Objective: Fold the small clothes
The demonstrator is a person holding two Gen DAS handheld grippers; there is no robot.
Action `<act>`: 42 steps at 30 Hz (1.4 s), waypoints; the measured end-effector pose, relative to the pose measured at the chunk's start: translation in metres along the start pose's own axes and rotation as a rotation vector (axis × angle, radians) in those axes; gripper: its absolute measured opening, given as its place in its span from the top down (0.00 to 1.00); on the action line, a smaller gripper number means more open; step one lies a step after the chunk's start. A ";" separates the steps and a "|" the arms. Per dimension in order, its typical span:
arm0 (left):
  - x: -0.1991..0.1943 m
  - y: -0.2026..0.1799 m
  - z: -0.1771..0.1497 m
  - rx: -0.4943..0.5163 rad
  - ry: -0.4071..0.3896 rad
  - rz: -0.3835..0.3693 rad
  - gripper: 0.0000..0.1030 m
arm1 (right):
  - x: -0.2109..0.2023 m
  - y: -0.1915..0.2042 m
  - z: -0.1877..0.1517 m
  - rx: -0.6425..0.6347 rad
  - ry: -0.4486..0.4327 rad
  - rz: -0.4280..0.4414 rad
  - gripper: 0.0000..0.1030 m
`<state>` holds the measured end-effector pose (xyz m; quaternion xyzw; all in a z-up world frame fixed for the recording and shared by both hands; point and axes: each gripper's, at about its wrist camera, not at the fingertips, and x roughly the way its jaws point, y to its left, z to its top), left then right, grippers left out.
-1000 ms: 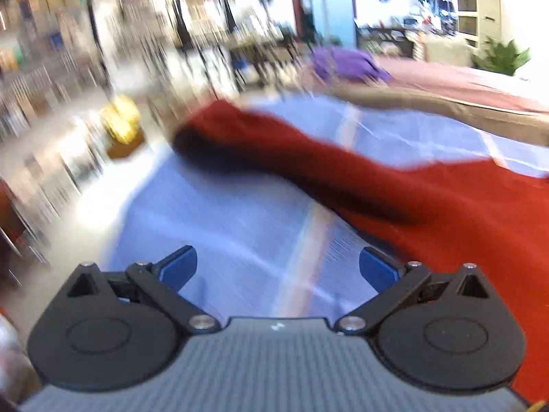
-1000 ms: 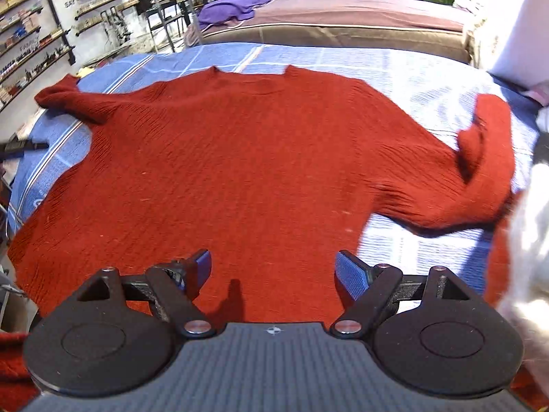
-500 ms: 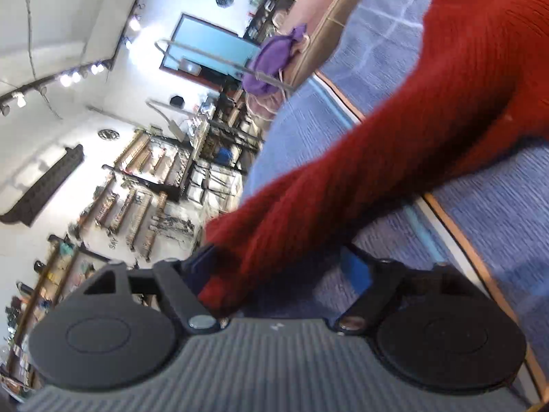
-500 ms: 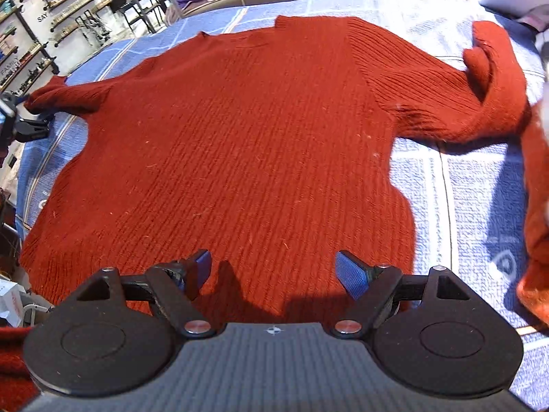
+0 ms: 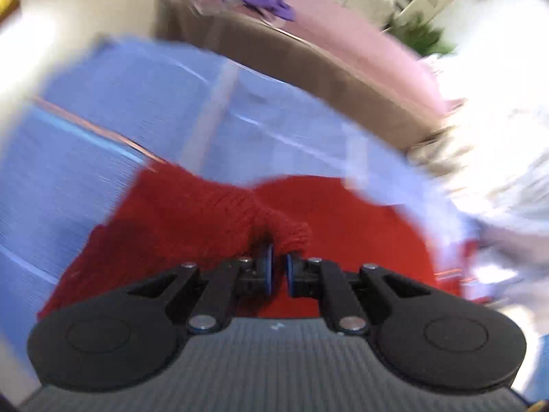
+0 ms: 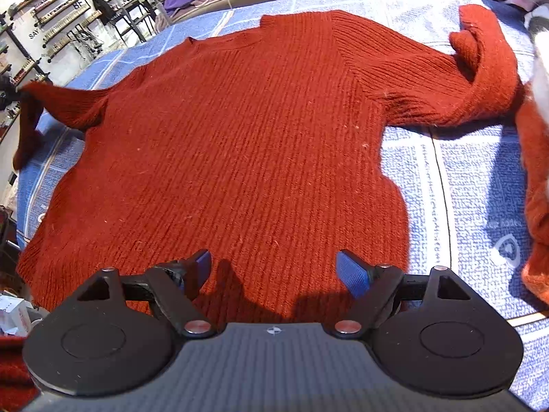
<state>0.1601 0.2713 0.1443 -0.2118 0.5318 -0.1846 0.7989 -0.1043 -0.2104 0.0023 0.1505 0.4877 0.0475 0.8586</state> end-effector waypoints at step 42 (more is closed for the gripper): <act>0.094 0.022 -0.219 0.470 -0.237 0.442 0.78 | 0.173 0.204 0.089 -0.323 -0.200 0.382 0.73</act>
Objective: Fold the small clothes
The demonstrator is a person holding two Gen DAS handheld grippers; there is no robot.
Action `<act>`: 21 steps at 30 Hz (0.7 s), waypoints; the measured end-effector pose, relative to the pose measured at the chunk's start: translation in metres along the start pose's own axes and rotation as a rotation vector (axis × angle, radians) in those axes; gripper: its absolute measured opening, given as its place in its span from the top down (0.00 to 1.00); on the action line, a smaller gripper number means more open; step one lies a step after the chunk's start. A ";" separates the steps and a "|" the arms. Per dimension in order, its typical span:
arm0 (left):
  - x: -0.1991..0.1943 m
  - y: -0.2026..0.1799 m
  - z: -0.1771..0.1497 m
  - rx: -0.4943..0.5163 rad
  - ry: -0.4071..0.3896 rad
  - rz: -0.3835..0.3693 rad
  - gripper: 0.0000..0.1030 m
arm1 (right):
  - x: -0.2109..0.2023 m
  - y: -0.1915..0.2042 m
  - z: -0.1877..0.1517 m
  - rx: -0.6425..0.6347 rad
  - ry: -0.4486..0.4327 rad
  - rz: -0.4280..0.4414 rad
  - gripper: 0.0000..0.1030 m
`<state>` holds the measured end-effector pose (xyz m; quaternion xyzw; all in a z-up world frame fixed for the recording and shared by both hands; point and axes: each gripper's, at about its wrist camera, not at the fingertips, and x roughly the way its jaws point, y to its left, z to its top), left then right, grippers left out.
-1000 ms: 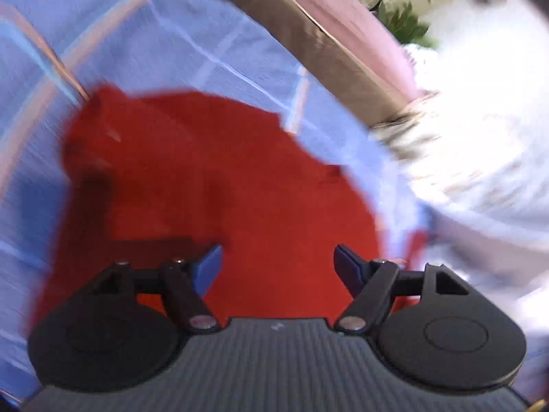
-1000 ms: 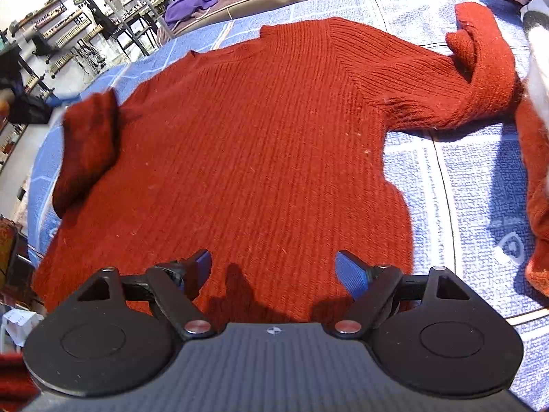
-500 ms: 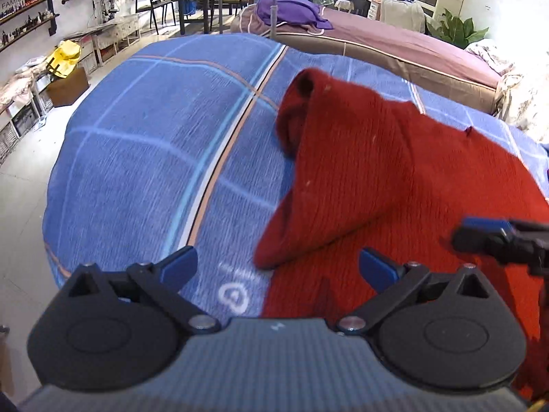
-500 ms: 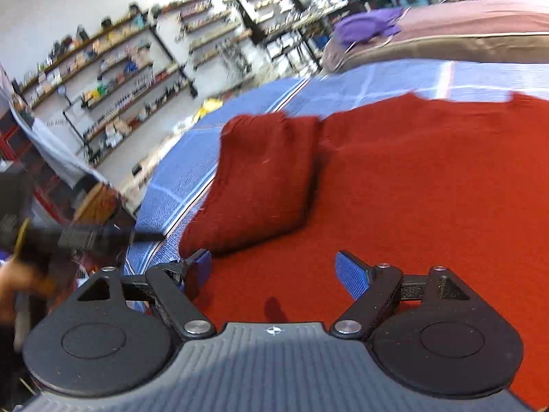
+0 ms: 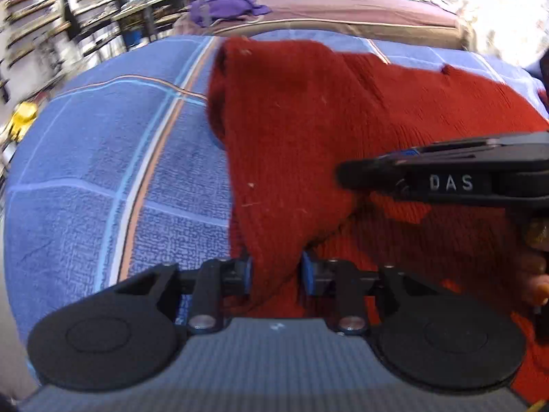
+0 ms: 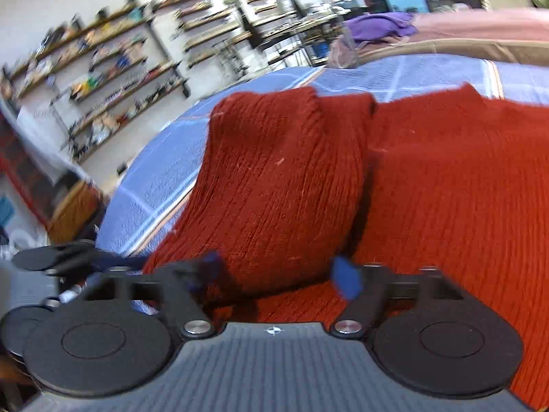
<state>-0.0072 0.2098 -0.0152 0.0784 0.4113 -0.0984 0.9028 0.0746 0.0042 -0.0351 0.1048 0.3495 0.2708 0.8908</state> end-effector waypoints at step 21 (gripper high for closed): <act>-0.061 -0.220 0.006 0.024 0.054 -0.680 0.30 | -0.204 -0.107 0.012 -0.198 -0.052 -0.689 0.38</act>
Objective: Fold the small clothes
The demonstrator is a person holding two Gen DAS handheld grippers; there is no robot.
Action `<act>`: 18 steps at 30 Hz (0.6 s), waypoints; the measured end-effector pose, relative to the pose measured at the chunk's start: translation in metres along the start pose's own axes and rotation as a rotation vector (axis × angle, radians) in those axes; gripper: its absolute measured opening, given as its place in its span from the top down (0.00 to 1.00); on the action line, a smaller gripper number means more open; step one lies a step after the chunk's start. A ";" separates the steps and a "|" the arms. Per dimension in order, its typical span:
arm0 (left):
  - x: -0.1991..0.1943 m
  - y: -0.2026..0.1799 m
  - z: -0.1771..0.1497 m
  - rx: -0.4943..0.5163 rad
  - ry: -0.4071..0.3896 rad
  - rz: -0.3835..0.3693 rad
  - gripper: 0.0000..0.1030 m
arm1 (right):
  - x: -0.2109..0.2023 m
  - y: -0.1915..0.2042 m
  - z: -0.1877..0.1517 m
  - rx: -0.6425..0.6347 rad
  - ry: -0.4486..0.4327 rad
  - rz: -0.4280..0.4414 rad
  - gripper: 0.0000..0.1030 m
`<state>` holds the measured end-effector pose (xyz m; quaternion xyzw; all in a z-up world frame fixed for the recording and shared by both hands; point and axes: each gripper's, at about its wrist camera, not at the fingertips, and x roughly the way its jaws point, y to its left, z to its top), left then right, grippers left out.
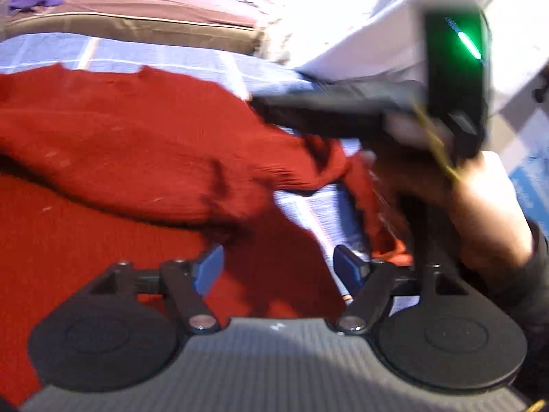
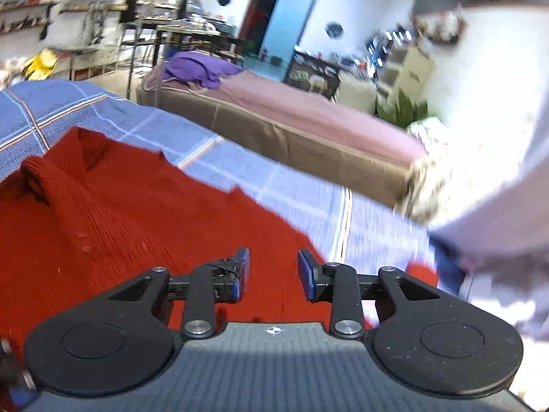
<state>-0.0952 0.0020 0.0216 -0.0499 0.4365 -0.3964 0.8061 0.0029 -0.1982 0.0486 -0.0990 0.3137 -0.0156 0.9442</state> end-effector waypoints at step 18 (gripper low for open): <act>-0.075 0.128 -0.014 -0.200 -0.112 0.413 0.14 | 0.058 0.000 -0.051 0.281 0.140 0.126 0.07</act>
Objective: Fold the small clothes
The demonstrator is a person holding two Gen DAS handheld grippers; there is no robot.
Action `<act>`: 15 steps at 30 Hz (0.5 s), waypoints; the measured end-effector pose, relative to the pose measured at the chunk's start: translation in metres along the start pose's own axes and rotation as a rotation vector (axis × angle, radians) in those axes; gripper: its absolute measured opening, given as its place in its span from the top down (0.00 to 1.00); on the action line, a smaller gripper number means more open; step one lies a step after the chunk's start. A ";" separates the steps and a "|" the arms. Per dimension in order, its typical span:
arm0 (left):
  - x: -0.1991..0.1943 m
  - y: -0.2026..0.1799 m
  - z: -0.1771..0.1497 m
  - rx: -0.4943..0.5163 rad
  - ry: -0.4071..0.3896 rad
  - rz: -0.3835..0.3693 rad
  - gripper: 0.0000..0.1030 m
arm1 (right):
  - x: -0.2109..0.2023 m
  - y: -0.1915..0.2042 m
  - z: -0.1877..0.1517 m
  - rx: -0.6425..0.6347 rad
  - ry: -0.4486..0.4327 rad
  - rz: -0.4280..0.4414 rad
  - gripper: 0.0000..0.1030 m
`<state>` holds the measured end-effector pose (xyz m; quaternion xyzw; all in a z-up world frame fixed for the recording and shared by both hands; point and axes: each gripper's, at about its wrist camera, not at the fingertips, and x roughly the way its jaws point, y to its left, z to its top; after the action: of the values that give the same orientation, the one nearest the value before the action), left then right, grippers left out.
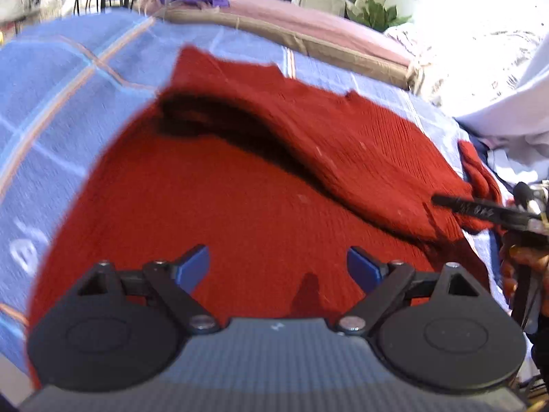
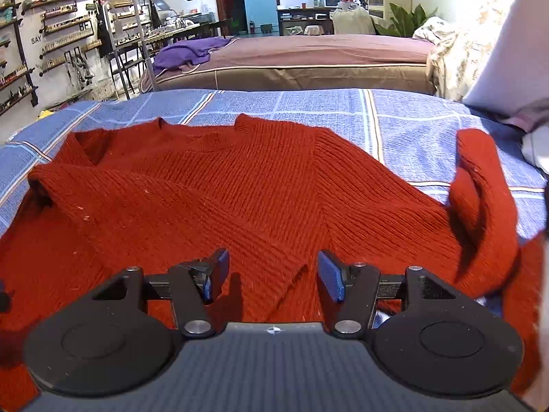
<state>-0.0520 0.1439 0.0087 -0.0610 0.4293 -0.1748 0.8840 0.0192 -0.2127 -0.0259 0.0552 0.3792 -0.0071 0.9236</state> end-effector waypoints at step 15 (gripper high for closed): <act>0.033 0.067 0.148 0.010 -0.168 0.265 0.04 | -0.023 -0.010 -0.010 0.037 -0.053 0.003 0.57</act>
<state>0.0994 0.1880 0.0598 -0.0139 0.3573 -0.0532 0.9324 -0.0044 -0.2221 -0.0179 0.0725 0.3541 -0.0143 0.9323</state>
